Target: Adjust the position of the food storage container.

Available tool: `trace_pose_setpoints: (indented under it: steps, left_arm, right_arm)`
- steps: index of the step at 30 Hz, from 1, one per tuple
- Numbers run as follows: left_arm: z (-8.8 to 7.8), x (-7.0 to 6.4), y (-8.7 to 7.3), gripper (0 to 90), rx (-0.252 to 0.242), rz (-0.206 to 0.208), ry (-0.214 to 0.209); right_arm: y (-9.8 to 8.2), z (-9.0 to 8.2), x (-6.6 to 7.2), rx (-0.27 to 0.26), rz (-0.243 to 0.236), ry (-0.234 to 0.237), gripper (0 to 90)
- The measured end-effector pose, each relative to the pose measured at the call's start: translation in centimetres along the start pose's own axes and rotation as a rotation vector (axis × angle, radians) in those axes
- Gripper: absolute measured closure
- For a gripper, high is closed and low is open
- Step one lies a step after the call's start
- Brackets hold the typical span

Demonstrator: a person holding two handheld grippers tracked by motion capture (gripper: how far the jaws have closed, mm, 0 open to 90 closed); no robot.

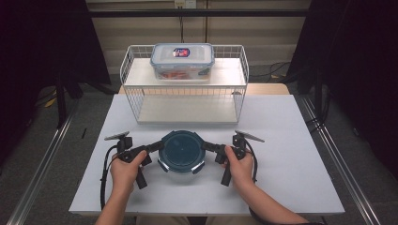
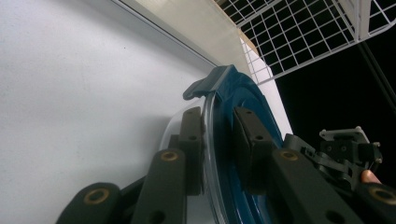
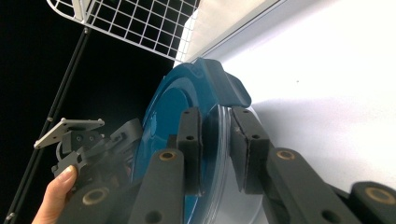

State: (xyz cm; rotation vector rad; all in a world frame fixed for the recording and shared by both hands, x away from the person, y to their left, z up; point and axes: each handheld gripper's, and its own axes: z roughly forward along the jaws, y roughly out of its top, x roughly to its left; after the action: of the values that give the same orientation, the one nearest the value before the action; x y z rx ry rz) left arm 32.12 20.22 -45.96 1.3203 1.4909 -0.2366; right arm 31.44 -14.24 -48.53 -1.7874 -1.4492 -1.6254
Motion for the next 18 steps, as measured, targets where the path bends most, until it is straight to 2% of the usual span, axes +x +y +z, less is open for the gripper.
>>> trace_pose_setpoints:
  steps: [3,4,5,7,13,14,18]
  left_arm:
    - [0.19,0.24,-0.11,71.9,0.015,0.032,0.018]
    - [0.22,0.18,-0.13,71.4,0.019,0.031,0.040]
    - [0.31,0.27,-0.24,71.4,0.001,0.026,0.017]
    - [0.16,0.24,-0.21,71.2,0.013,0.029,0.020]
    - [-0.20,0.31,-0.37,69.8,0.033,0.021,0.013]
    - [-0.30,0.32,-0.43,69.6,0.039,0.018,0.012]
    - [-0.47,0.36,-0.60,70.3,0.040,0.003,0.011]
  right_arm:
    - [-0.02,0.12,0.10,-0.002,-0.011,0.006,74.4]
    - [-0.07,0.19,0.09,-0.007,-0.018,0.000,74.1]
    - [-0.07,0.16,0.05,-0.005,-0.016,-0.004,74.0]
    - [0.04,0.12,-0.02,0.007,-0.004,0.004,74.0]
    - [-0.02,0.10,-0.15,0.004,-0.013,0.009,73.7]
    - [-0.05,0.08,-0.09,0.006,-0.001,0.011,73.5]
    - [-0.29,-0.06,-0.03,0.003,-0.007,0.012,72.7]
